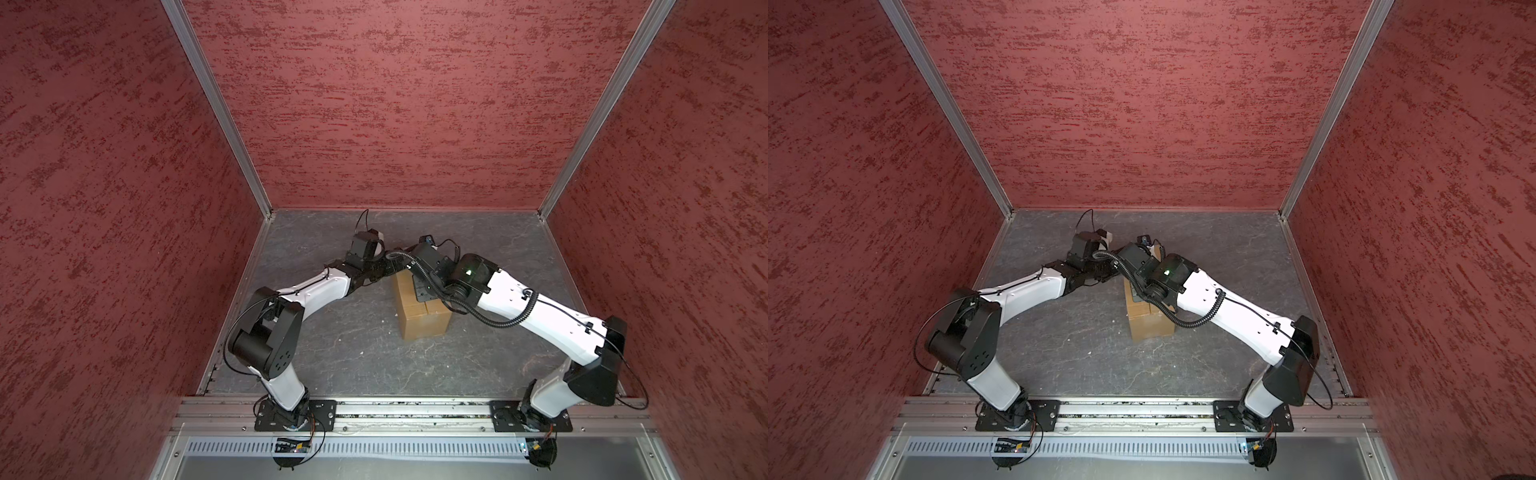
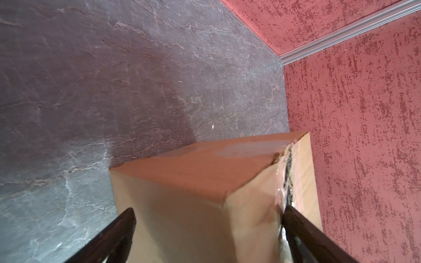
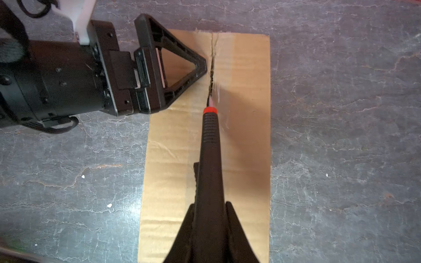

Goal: Unpack the express box
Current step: 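Drag the knife along the seam toward the robot while the left gripper holds the box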

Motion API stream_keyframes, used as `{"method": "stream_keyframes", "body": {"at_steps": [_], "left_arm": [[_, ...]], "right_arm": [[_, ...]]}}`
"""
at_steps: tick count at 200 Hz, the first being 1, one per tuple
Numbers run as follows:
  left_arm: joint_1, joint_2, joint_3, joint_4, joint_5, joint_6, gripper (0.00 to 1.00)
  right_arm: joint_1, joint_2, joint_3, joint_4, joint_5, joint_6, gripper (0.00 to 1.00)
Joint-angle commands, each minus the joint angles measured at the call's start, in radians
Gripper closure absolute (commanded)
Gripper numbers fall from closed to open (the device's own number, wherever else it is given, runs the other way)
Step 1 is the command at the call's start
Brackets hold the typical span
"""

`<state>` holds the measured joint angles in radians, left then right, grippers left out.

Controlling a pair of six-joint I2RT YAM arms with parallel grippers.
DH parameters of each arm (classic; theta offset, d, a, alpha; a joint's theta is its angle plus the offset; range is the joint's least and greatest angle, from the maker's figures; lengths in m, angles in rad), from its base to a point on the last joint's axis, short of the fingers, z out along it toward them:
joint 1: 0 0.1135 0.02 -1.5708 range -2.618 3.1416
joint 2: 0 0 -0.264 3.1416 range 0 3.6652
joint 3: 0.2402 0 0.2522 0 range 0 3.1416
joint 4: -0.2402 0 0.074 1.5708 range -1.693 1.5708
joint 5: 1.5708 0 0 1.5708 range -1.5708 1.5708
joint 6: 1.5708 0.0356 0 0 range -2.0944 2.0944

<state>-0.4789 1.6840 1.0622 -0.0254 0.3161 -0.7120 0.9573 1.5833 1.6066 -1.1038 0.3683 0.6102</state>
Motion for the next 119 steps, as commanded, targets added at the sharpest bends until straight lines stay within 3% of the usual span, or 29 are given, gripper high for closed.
{"method": "stream_keyframes", "body": {"at_steps": [1,119], "left_arm": [[-0.004,0.033,0.002,-0.077,-0.053,-0.007,0.0],[-0.006,0.031,0.001,-0.091,-0.07,-0.017,0.0]], "right_arm": [[0.024,-0.035,-0.016,-0.049,-0.037,0.041,1.0],[0.075,-0.043,-0.03,-0.087,-0.034,0.104,1.0]]}}
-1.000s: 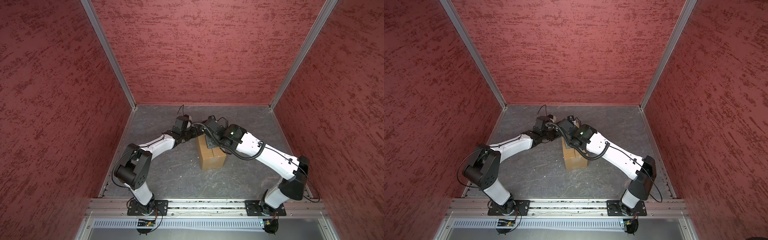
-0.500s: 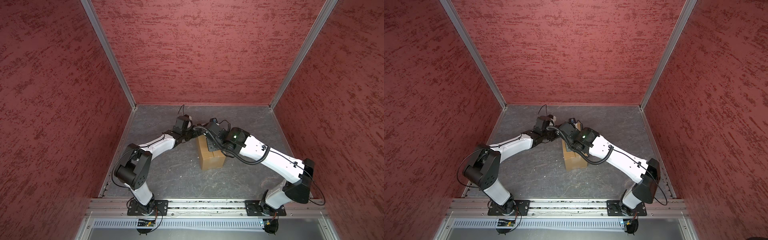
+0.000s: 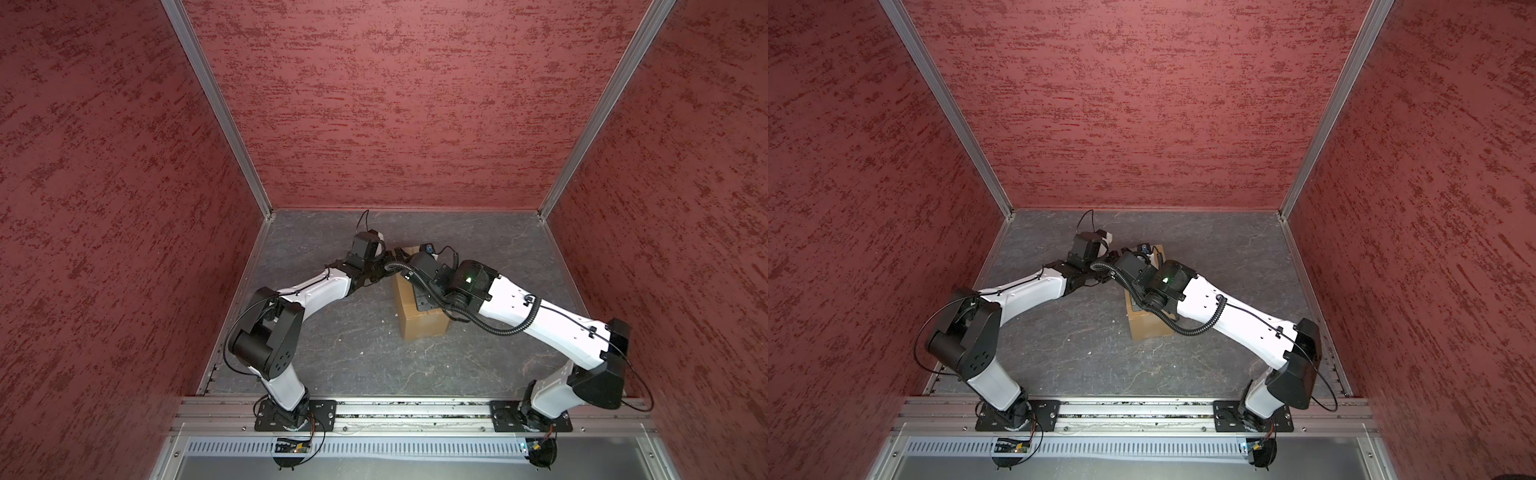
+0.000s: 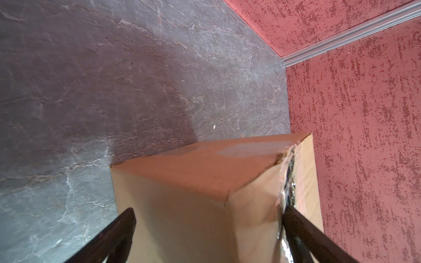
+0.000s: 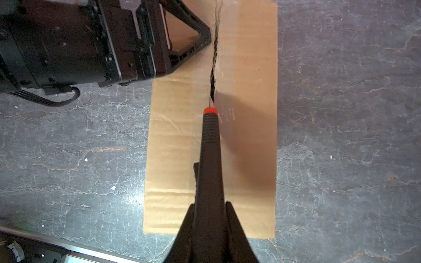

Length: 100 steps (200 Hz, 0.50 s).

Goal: Unpack the express box
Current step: 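Drag the knife along the seam toward the robot while the left gripper holds the box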

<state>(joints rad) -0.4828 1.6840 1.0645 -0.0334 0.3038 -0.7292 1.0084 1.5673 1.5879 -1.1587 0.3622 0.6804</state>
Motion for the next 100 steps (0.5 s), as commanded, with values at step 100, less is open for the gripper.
{"method": "stream_keyframes", "body": {"at_steps": [100], "left_arm": [[-0.002,0.036,0.003,-0.087,-0.072,-0.003,0.0]], "right_arm": [[0.053,-0.036,-0.012,-0.078,-0.017,0.078,1.0]]}}
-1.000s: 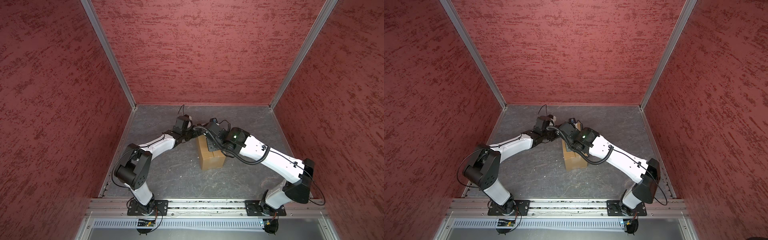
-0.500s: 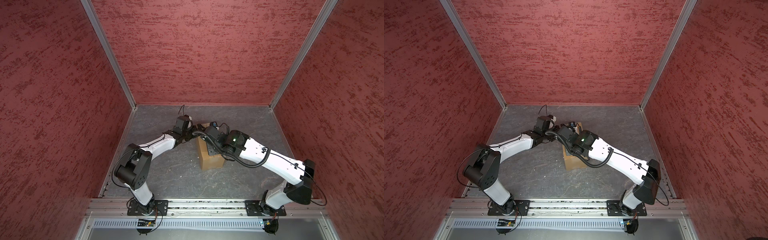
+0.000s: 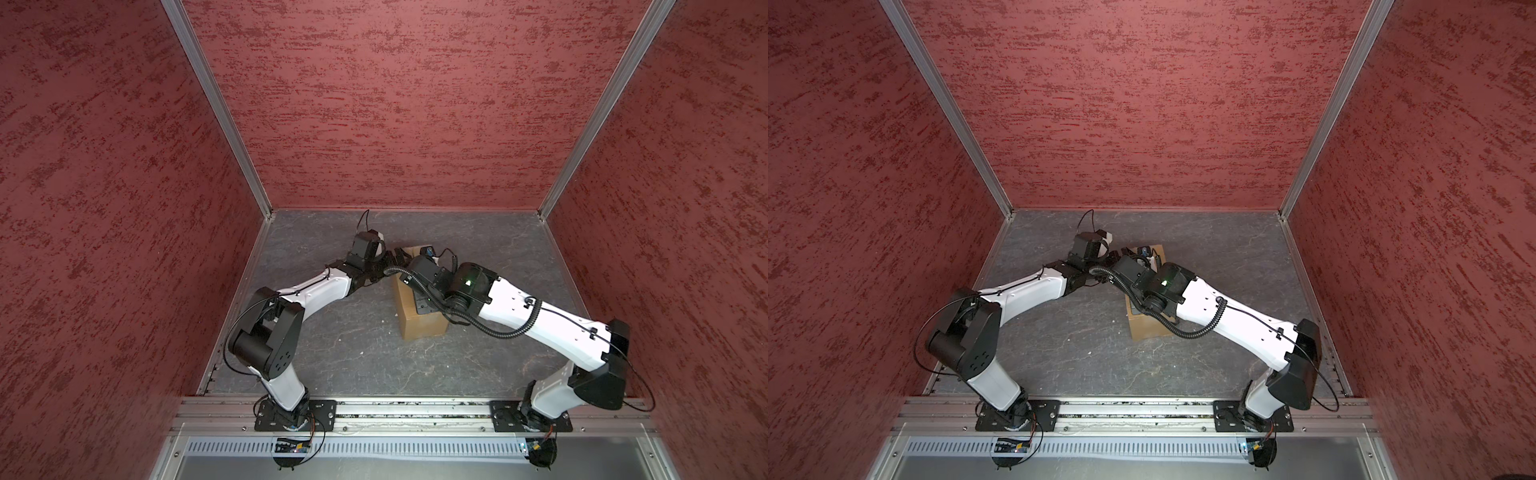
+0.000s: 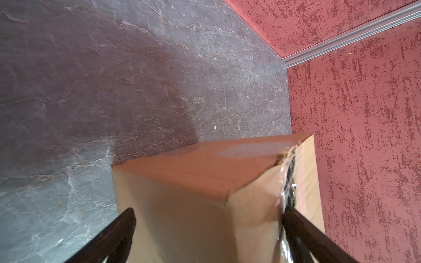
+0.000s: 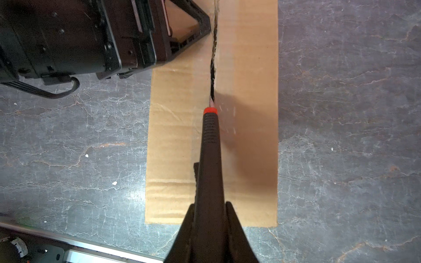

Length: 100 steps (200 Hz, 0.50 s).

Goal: Unpack the express box
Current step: 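Drag the knife along the seam toward the robot while the left gripper holds the box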

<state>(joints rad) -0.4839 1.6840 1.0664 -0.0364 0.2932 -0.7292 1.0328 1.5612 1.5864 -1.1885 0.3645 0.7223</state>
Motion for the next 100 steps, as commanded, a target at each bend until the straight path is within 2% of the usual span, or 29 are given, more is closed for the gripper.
{"method": "stream_keyframes", "body": {"at_steps": [1,100], "left_arm": [[-0.001,0.036,0.001,-0.084,-0.061,-0.003,0.0],[0.001,0.045,0.007,-0.085,-0.078,-0.012,0.0]], "right_arm": [[0.028,-0.029,-0.011,-0.049,-0.019,0.037,1.0],[0.072,-0.033,0.014,-0.113,-0.012,0.097,1.0]]}}
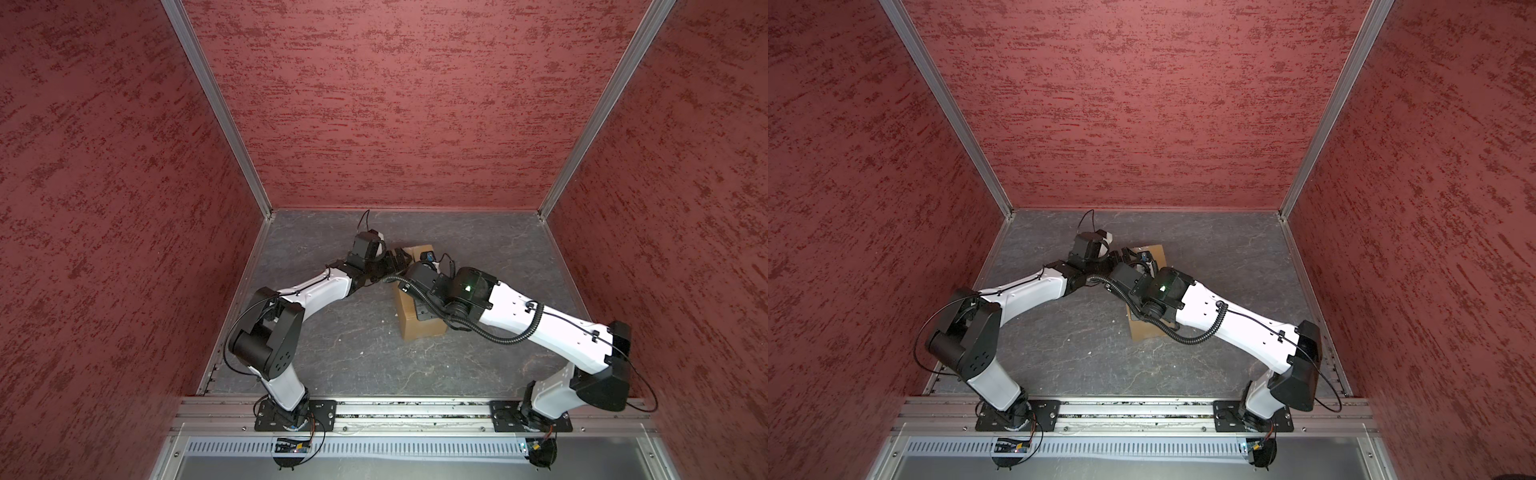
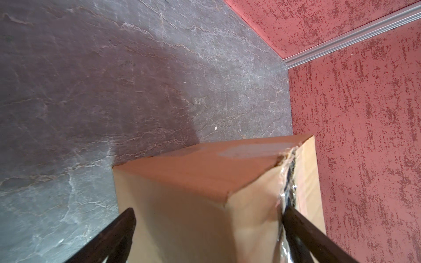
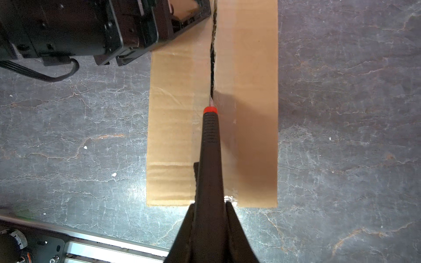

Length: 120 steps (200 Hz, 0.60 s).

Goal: Unpack the express box
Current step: 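Drag the knife along the seam toward the robot while the left gripper holds the box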

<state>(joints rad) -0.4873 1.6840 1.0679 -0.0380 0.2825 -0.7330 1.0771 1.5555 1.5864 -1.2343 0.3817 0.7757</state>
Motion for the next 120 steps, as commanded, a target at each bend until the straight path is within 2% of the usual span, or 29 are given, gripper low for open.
{"method": "stream_keyframes", "body": {"at_steps": [1,120], "left_arm": [[0.004,0.045,0.004,-0.083,-0.069,-0.007,0.0],[0.004,0.047,0.018,-0.09,-0.096,-0.018,0.0]], "right_arm": [[0.028,-0.027,0.014,-0.067,-0.029,0.044,1.0],[0.094,-0.031,0.027,-0.123,-0.023,0.129,1.0]]}}
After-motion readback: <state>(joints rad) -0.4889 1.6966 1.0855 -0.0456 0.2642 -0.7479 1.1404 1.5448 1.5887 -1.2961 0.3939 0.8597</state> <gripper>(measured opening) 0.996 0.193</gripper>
